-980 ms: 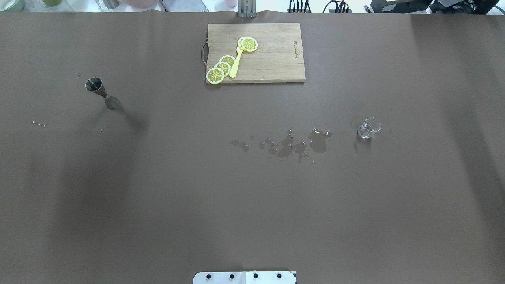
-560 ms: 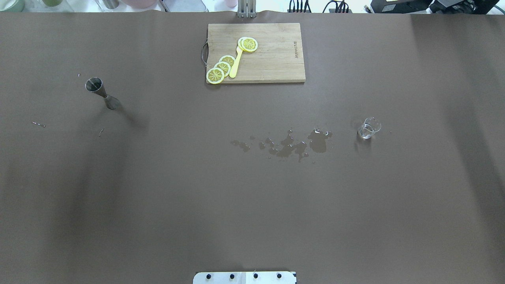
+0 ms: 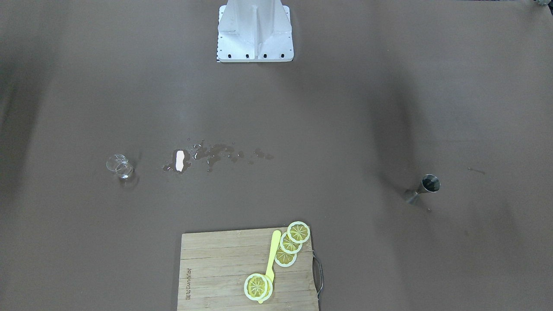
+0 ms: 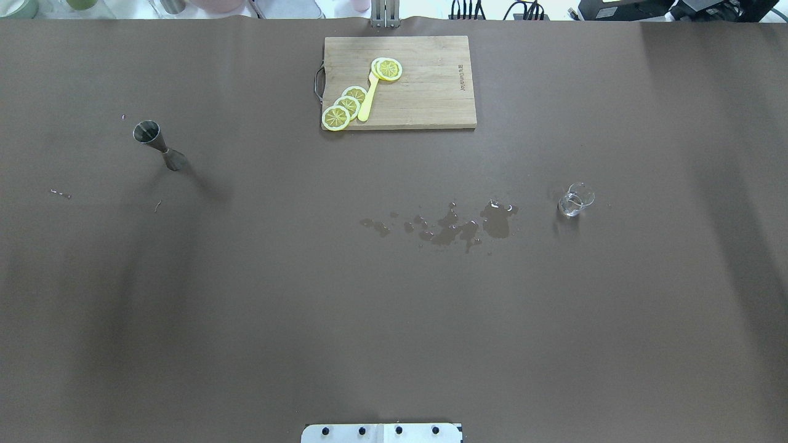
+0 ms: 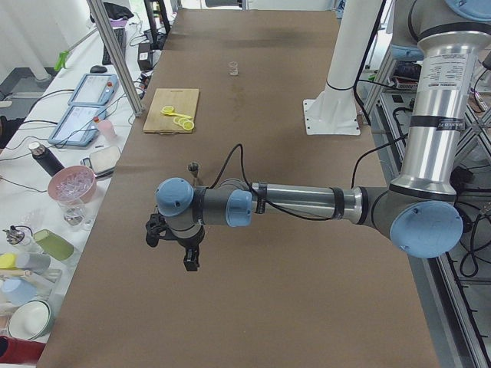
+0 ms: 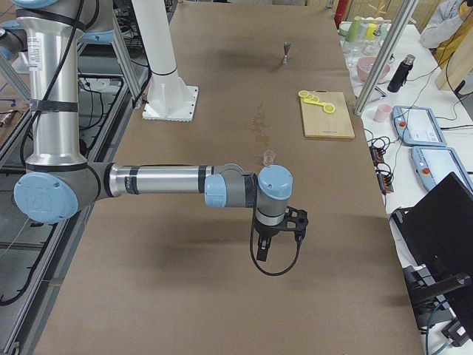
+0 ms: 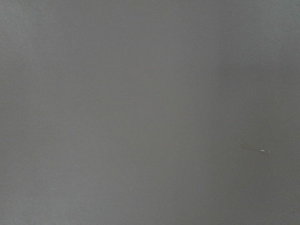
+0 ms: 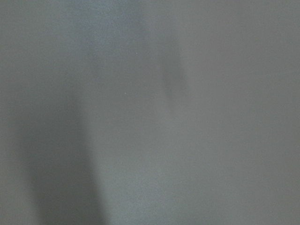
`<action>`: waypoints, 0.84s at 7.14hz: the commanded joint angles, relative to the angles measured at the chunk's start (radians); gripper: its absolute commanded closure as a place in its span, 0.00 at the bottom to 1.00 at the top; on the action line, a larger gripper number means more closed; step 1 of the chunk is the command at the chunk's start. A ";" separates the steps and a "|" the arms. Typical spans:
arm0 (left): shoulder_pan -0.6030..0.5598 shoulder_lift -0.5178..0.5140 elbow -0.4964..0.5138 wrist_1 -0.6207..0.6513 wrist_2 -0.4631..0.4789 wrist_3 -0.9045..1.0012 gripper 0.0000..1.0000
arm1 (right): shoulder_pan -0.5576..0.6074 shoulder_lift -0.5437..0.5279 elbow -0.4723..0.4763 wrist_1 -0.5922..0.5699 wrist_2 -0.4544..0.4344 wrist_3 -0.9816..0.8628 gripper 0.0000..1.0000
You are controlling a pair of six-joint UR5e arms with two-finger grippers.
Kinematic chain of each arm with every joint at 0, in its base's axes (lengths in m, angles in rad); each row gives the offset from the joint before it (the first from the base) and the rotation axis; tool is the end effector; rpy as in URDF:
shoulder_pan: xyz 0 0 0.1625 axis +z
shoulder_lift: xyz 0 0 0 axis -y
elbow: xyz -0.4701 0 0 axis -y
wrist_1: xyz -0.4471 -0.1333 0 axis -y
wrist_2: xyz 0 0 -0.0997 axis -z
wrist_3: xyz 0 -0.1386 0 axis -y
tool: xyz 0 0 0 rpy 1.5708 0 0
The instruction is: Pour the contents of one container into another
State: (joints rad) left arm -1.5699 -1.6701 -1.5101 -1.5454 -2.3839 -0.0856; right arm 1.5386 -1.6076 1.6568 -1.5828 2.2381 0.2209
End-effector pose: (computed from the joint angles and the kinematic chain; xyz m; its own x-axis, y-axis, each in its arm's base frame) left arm -0.0321 -0.5944 0.7070 0.6848 -0.0753 -0.7248 0.0579 0.9971 -0.0489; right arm 0.0303 -0.5342 0.7154 0.7723 0.1717 0.6116 -0.1405 0.9851 -0.0992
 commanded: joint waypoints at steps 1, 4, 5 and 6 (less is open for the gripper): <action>0.002 0.007 0.017 0.002 0.005 -0.019 0.01 | 0.000 0.000 -0.002 0.001 0.000 0.000 0.00; 0.004 0.009 0.012 0.005 0.005 -0.023 0.01 | 0.000 0.000 -0.003 0.001 0.002 -0.002 0.00; 0.004 0.009 0.021 0.007 0.005 -0.023 0.01 | 0.000 0.000 -0.003 0.001 0.002 -0.003 0.00; 0.002 0.025 0.012 0.005 0.005 -0.023 0.01 | 0.000 0.000 -0.003 0.001 0.002 -0.005 0.00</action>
State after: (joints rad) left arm -1.5668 -1.6570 -1.4936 -1.5398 -2.3792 -0.1085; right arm 1.5386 -1.6076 1.6537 -1.5817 2.2394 0.2181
